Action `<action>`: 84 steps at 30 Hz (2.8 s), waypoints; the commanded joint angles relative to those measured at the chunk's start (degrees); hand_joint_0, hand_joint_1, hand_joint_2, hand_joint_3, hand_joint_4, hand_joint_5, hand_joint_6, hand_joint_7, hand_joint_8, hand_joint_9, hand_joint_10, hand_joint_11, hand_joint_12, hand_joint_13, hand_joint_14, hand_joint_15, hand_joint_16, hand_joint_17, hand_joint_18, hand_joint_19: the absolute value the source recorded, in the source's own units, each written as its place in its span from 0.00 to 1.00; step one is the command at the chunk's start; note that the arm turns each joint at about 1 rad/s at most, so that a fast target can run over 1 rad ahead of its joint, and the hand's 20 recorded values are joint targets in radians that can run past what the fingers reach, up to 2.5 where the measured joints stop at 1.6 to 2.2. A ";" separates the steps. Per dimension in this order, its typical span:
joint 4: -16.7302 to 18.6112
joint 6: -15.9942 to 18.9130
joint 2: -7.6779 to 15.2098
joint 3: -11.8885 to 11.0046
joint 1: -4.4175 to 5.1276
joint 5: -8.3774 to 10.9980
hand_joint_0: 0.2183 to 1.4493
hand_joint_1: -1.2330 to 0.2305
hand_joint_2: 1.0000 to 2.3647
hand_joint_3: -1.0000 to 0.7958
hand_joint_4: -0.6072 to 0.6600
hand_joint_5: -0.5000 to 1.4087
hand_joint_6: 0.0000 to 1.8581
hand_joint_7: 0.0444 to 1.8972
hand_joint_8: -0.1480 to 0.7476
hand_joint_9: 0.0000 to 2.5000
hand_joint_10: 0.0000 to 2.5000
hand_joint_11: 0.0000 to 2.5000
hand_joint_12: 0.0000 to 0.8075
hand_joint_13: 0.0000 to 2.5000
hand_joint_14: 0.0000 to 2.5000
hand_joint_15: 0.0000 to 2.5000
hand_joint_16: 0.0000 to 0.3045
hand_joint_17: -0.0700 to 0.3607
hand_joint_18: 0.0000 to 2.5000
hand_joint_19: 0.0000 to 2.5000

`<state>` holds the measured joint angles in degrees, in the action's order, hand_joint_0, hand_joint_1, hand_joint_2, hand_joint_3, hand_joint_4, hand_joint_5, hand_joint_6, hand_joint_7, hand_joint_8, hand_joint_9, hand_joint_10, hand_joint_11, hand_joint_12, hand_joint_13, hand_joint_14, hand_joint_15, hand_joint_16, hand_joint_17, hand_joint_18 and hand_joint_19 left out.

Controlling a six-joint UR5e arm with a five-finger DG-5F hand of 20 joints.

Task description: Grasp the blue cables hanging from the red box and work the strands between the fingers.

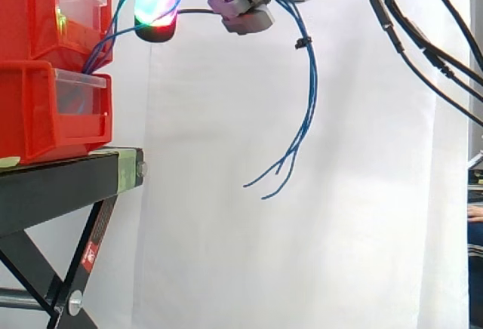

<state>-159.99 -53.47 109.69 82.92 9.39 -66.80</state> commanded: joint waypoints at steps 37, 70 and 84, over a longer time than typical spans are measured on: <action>0.20 -0.93 0.00 -0.04 -0.07 -2.64 0.45 0.40 0.01 0.16 0.75 0.53 0.01 0.72 0.56 0.36 1.00 0.80 0.53 0.41 1.00 0.52 0.21 0.49 0.56 0.66; 7.59 3.55 0.00 6.47 0.01 -4.31 0.74 0.40 0.01 0.49 0.64 0.56 0.00 0.81 0.56 0.36 1.00 0.80 0.53 0.41 1.00 0.52 0.21 0.49 0.56 0.66; 5.21 7.24 0.00 6.73 0.63 -3.96 0.87 0.36 0.00 0.61 0.63 0.36 0.72 0.73 0.56 0.36 1.00 0.80 0.53 0.41 1.00 0.52 0.21 0.49 0.56 0.66</action>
<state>-153.93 -47.02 109.69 89.62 9.92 -70.81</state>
